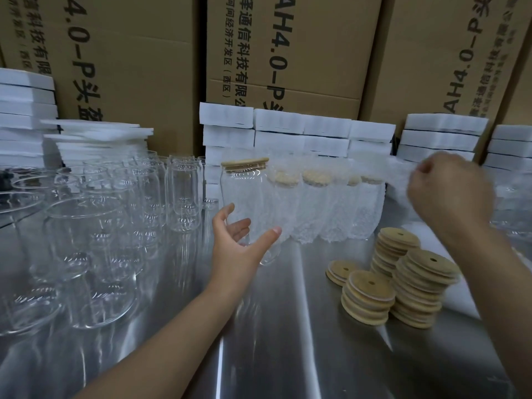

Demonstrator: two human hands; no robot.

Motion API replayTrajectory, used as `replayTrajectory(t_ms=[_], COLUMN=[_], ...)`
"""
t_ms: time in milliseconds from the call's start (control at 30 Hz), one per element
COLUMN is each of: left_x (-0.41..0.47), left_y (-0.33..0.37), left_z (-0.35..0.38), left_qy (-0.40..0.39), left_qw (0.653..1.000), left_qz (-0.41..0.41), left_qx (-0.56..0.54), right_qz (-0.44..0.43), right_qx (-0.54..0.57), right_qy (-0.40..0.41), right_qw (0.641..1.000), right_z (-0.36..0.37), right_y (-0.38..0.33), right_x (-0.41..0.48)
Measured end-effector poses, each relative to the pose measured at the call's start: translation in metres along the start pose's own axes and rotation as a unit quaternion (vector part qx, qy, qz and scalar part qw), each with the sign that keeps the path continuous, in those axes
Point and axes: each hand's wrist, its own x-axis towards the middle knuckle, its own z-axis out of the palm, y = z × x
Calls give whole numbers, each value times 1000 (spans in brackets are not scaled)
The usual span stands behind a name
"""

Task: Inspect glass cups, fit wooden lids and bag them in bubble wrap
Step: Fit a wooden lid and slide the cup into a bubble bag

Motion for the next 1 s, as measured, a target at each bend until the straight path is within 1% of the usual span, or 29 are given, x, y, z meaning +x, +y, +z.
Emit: replayTrajectory(t_ms=[33,67,100,167,267,300,367,400,433,567,600,667,733,867,900,933,1000], left_x=[1,1,2,4,6,5,5,5,4,2,2,1,0,-2,-2,-3,-4], left_y=[0,-1,-1,0,2,3,5,6,6,6,6,5,5,6,6,7,7], left_z=[-1,-1,-1,-2,-2,-2,-2,-2,-2,-1,-1,0,0,1,1,1,2], left_qy=[6,13,21,33,42,43,39,37,36,27,26,25,25,20,17,15,12], left_qw=[1000,1000,1000,999,999,999,999,999,999,999,1000,1000,1000,1000,1000,1000,1000], left_qz=[-1,-2,-1,1,10,12,15,17,17,15,12,9,9,7,6,5,1], left_qx=[-3,-5,-8,-15,-24,-24,-18,-14,-11,-11,-13,-16,-11,1,3,5,10], right_qz=[-15,-20,-18,-2,48,65,97,106,100,39,21,-11,-34,-113,-119,-105,-50], right_qx=[50,99,146,220,269,291,355,382,391,380,370,342,325,261,260,275,316], right_qy=[-23,-66,-125,-258,-422,-461,-507,-520,-529,-549,-550,-532,-494,-455,-451,-453,-460], right_qw=[998,993,981,941,864,836,779,757,746,743,748,774,806,844,845,841,828], right_z=[0,2,7,22,50,59,72,76,78,81,80,79,78,79,78,78,78], right_y=[-16,-30,-45,-71,-93,-97,-100,-100,-100,-96,-96,-97,-101,-102,-101,-100,-100], right_x=[-6,-13,-21,-39,-67,-77,-93,-99,-103,-112,-114,-119,-123,-130,-130,-129,-126])
